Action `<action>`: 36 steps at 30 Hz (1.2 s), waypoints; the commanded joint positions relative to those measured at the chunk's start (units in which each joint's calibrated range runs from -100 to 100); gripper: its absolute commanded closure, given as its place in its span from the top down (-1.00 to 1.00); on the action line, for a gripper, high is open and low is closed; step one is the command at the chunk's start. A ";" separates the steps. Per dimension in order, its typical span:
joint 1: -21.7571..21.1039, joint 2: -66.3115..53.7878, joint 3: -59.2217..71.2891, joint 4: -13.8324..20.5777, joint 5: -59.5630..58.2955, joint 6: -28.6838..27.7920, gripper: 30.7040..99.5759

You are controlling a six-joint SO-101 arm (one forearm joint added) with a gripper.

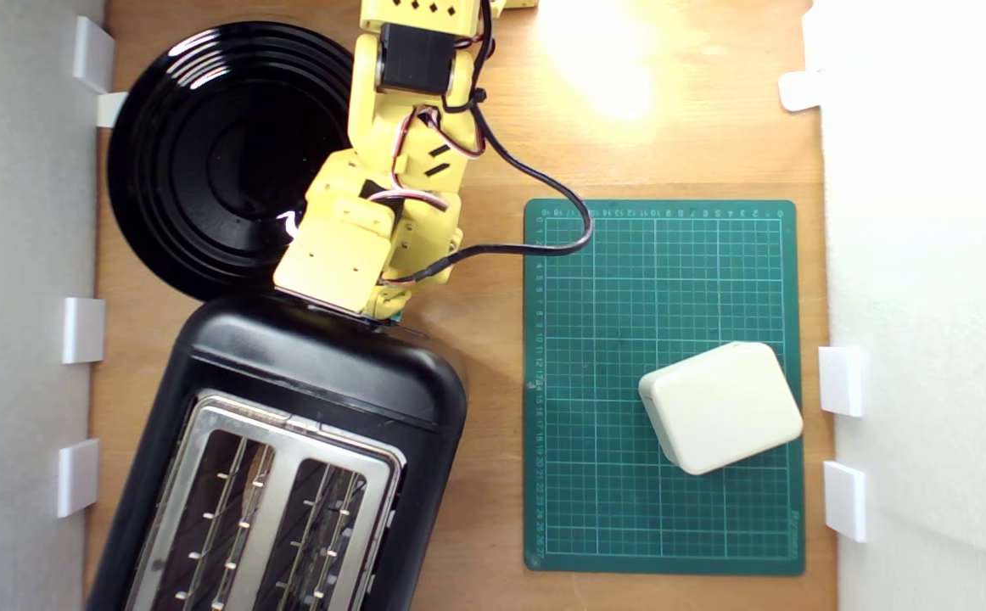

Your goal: Start toaster

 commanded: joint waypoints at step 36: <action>-10.18 -50.90 17.63 -0.13 9.11 -4.09 -0.98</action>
